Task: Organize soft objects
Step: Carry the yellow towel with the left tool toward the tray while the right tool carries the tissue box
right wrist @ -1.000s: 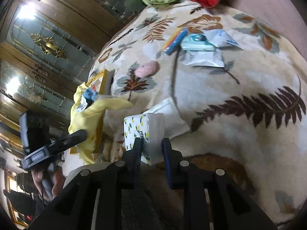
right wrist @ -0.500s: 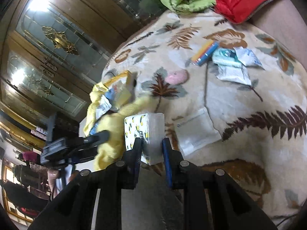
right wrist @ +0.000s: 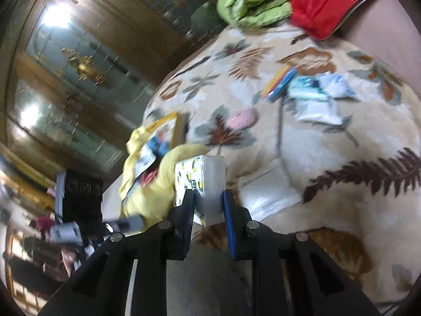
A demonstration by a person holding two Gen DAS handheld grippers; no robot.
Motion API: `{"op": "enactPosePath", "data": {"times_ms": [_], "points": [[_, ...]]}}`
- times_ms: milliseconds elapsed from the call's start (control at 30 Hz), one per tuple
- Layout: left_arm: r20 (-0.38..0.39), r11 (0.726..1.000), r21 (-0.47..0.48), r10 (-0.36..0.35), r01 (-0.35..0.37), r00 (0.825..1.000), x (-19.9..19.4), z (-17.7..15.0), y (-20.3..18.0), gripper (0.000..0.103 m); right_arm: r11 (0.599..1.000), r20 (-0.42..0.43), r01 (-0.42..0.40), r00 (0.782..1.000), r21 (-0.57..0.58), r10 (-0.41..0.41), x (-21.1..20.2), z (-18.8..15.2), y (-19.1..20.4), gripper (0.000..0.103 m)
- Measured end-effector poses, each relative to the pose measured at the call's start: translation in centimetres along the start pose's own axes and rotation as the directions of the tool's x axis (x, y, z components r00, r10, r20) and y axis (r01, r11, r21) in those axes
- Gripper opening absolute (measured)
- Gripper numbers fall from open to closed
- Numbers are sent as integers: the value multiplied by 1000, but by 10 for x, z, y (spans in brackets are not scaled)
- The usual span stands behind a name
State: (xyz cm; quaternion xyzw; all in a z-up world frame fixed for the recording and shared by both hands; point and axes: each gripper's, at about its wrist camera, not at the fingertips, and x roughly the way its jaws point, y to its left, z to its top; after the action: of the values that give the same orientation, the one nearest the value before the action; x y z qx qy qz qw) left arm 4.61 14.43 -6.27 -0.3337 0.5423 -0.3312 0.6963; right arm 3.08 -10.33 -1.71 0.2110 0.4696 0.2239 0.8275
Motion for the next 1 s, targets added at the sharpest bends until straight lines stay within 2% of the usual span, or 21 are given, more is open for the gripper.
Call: {"op": "enactPosePath", "data": {"times_ms": [67,133,233,333,367,400,433,467,500,567,667,733,767,833,900,967,1000], "points": [[-37,997,42,66,-64,997,14,2,0,43,999,-5,-38,999,39,38,3,8,-7,16],[-33,998,53,37,-35,999,15,-1,2,43,999,-6,-14,1000,38,14,9,14,-8,15],[23,997,74,-5,3,1000,-6,-9,1,43,1000,-8,8,1000,7,-8,21,22,-7,14],[128,995,6,-104,104,986,-38,-14,15,43,999,-40,38,998,-31,-39,32,16,-11,17],[158,993,4,-117,117,981,-45,-15,15,43,998,-62,53,996,-45,-56,34,8,-16,17],[194,992,11,-128,129,973,-54,-16,14,43,997,-89,60,994,-46,-64,35,3,-21,28],[219,990,13,-143,144,965,-60,-15,12,43,997,-115,63,991,-40,-67,36,-4,-27,56],[242,986,12,-167,169,956,-65,-15,11,43,999,-126,40,991,-20,-42,31,-14,-36,69],[256,982,15,-186,189,949,-66,-15,11,43,1000,-131,8,991,-8,-9,27,-20,-41,74],[267,980,15,-196,199,944,-67,-15,10,43,998,-175,-43,983,47,50,21,-31,-53,74],[259,982,13,-185,189,948,-61,-17,7,43,989,-234,-55,968,138,87,24,-37,-67,74],[260,982,10,-183,187,948,-53,-16,5,43,976,-241,-90,961,196,137,26,-37,-72,74],[261,983,16,-182,185,948,-55,-19,3,43,960,-233,-129,954,249,188,27,-34,-76,74],[269,985,21,-173,174,947,-59,-24,2,43,954,-245,-104,953,281,176,33,-30,-77,74],[280,986,13,-163,166,946,-62,-27,3,43,965,-285,-31,952,260,108,44,-29,-74,72],[295,988,4,-149,155,944,-68,-31,5,43,962,-316,5,945,272,84,53,-34,-73,48],[304,989,1,-143,150,942,-71,-33,6,43,960,-312,8,946,279,83,52,-37,-72,41]]}}
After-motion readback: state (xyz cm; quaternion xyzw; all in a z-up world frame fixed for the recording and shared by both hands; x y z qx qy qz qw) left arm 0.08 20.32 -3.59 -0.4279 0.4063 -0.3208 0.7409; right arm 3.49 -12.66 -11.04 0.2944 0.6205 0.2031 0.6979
